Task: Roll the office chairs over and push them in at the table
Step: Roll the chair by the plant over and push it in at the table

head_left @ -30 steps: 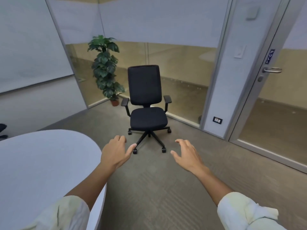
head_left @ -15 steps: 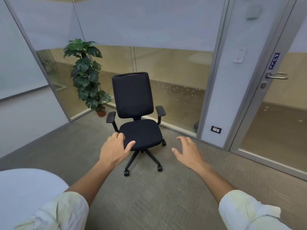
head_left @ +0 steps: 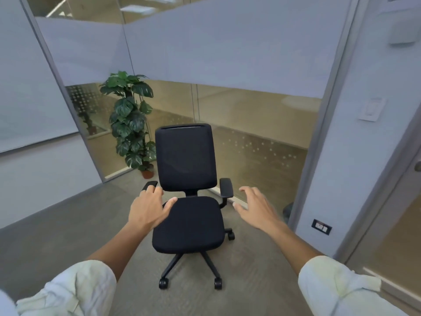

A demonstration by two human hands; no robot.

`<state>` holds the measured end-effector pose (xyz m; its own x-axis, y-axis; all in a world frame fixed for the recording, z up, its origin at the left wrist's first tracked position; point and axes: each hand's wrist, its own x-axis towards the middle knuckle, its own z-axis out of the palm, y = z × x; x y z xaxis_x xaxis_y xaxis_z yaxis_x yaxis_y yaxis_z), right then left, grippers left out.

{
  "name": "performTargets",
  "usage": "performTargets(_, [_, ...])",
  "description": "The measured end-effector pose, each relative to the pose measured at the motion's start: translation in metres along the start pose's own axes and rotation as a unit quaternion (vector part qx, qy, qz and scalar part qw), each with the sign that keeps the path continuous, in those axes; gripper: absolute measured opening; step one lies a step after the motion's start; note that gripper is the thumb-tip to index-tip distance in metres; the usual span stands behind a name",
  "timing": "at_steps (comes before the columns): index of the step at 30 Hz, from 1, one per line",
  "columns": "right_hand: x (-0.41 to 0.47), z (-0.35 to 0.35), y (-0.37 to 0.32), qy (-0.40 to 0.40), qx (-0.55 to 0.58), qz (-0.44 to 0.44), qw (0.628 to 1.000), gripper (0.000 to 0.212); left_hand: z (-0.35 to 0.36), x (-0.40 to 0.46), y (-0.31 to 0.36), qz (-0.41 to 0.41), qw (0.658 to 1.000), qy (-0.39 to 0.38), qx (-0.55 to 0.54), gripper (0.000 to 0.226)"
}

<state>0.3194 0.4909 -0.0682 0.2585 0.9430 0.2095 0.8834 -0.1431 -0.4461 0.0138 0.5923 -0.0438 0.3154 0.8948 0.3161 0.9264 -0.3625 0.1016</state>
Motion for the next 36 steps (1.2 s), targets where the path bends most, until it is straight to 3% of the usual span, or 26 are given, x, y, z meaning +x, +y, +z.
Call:
performTargets(22, [0.419,0.049,0.054,-0.035,-0.027,-0.067,0.997,0.054,0.131,0.389,-0.010,-0.059,0.998,0.034,-0.010,0.054])
performTargets(36, [0.642,0.094,0.113,-0.083,0.034,-0.152,0.984,0.053,0.219,0.557,0.026,-0.117,0.993,0.021,0.007,0.054])
